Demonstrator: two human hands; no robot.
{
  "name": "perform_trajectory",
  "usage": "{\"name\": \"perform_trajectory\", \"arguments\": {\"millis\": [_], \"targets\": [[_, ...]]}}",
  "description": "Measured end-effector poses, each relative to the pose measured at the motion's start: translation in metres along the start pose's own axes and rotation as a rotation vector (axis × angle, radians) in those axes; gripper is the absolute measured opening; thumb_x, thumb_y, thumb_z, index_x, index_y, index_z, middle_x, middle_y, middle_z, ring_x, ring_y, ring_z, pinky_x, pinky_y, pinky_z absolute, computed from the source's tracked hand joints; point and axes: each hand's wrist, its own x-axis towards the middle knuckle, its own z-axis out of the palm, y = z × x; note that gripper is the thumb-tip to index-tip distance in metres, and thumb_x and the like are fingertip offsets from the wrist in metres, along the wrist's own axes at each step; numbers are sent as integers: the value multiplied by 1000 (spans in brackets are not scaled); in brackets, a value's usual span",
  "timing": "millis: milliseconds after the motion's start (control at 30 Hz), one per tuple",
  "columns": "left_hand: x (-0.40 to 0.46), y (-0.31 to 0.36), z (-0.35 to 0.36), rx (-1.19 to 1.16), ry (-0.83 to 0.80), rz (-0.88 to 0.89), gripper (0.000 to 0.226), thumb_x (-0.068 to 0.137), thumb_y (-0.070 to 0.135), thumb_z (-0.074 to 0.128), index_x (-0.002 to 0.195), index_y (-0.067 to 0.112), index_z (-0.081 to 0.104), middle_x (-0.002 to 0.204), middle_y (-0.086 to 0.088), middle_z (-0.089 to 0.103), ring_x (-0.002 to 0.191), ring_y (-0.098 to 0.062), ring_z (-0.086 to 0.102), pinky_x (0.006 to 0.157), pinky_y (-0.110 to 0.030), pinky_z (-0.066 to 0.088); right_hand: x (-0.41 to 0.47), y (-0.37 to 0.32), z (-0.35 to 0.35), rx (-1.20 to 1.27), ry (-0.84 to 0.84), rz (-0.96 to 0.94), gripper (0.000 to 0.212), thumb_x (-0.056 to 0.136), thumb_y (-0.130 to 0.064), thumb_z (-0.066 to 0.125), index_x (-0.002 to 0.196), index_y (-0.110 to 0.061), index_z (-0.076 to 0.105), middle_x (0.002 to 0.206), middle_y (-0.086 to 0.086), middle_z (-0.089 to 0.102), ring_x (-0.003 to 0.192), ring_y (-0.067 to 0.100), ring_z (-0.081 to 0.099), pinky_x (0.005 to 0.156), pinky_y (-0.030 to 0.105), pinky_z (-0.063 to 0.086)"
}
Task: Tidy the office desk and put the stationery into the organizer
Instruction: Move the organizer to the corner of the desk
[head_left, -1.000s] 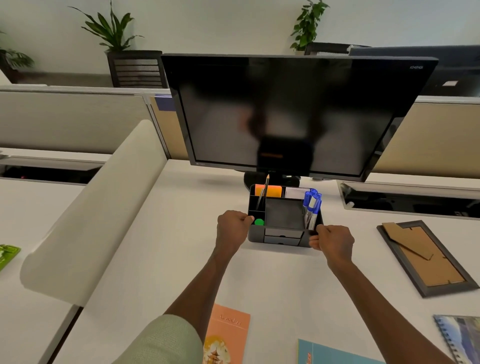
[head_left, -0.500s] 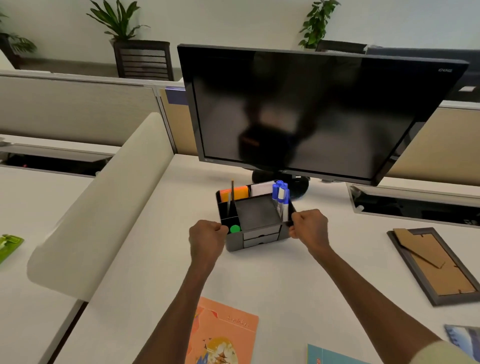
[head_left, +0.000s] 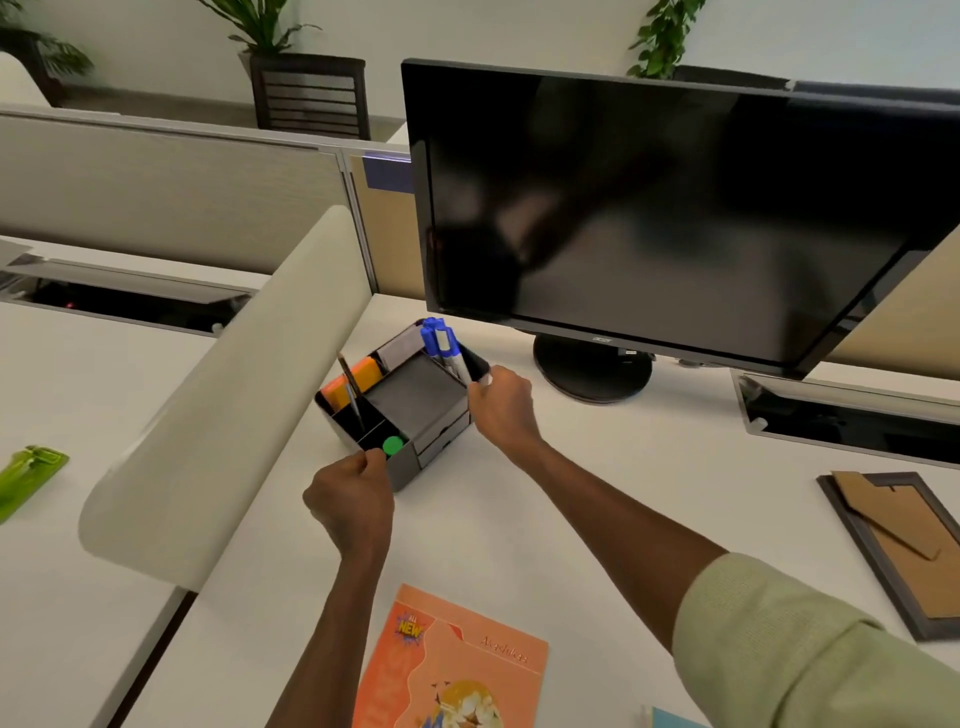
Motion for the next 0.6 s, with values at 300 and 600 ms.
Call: {"name": "perform_trajectory", "arguments": {"millis": [300, 600], "targets": [[16, 6, 17, -55, 156, -105, 35, 82, 1, 59, 48, -1, 50, 38, 3, 32, 35, -8, 22, 47, -17, 17, 2, -23, 49, -11, -310, -79, 55, 92, -26, 54, 140, -9, 35, 130, 12, 54, 109, 27, 58, 79, 31, 47], [34, 17, 28, -124, 182, -235, 23, 85, 9, 67, 66, -3, 68, 48, -1, 51, 39, -9, 43, 47, -17, 29, 18, -31, 63, -154, -449, -185, 66, 88, -27, 62, 141, -8, 27, 150, 11, 32, 126, 30, 47, 86, 32, 47]]}}
